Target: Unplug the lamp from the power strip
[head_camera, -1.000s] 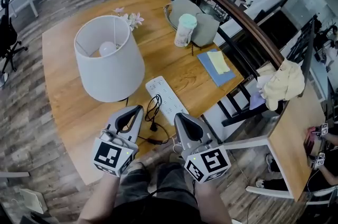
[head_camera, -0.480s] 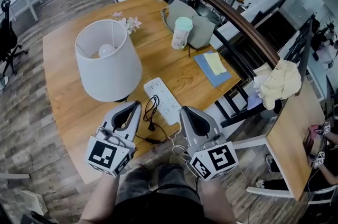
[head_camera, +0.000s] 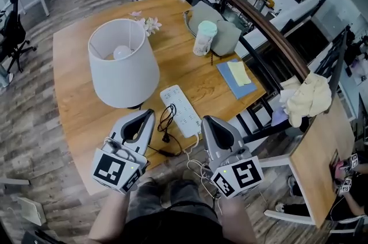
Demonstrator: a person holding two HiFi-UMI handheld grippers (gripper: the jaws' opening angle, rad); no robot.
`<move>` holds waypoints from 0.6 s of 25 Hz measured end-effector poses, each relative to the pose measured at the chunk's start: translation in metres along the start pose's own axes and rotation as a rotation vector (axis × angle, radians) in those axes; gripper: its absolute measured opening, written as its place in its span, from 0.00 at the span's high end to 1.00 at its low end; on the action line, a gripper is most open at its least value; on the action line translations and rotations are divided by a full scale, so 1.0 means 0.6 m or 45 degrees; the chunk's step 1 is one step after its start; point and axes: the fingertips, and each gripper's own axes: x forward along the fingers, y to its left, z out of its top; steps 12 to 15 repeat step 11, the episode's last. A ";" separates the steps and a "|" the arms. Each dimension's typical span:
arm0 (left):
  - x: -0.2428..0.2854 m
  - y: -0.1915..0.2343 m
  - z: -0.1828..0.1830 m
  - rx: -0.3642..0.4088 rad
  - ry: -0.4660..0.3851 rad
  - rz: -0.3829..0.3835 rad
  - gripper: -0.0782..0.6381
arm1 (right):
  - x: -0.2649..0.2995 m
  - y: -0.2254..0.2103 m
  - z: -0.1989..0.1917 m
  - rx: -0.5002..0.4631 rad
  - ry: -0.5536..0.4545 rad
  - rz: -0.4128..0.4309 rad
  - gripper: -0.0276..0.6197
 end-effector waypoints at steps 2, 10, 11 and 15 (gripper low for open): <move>0.000 0.000 0.001 -0.001 -0.008 0.008 0.90 | 0.000 -0.001 0.001 0.001 0.000 0.008 0.95; 0.000 -0.005 0.000 -0.002 -0.016 0.026 0.90 | 0.001 -0.003 -0.002 0.023 0.001 0.041 0.95; -0.001 -0.005 0.000 -0.003 -0.016 0.027 0.90 | 0.001 -0.003 -0.002 0.024 0.000 0.043 0.95; -0.001 -0.005 0.000 -0.003 -0.016 0.027 0.90 | 0.001 -0.003 -0.002 0.024 0.000 0.043 0.95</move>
